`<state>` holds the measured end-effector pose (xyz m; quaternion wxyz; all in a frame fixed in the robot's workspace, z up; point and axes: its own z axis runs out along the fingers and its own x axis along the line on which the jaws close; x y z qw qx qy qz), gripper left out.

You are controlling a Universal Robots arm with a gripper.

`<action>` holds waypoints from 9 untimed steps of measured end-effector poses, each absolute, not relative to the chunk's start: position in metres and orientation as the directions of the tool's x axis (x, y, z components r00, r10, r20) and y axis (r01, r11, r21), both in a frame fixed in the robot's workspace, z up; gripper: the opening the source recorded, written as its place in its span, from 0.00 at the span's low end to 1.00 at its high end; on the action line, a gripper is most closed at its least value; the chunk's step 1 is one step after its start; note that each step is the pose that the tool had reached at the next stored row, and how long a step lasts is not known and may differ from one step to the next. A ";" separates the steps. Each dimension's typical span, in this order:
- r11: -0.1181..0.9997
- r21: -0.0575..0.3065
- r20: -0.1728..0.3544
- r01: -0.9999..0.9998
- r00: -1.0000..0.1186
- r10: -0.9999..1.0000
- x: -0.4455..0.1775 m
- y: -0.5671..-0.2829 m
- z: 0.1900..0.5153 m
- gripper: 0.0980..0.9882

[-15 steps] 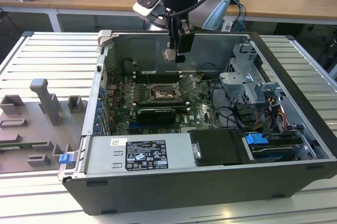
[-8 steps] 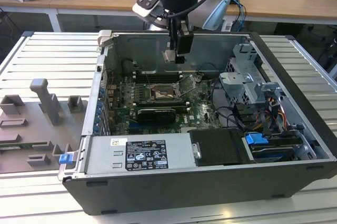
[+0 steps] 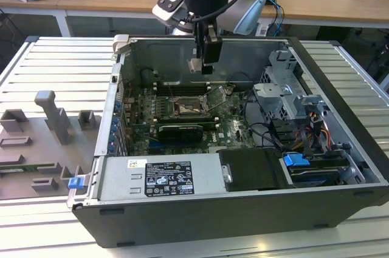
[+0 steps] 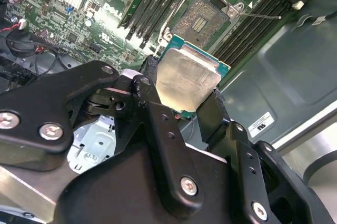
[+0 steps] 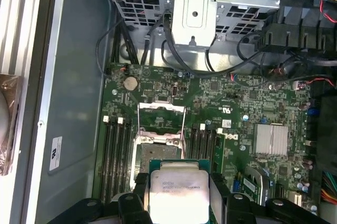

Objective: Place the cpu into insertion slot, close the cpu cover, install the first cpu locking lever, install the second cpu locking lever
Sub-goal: 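Place the cpu into insertion slot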

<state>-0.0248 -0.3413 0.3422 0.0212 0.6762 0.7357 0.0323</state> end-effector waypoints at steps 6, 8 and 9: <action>0.064 0.076 0.013 0.995 -0.065 0.998 -0.025 -0.341 0.340 0.50; 0.057 0.076 0.013 0.995 -0.058 0.998 -0.025 -0.341 0.339 0.50; 0.055 0.076 0.013 0.996 -0.056 0.998 -0.025 -0.341 0.339 0.50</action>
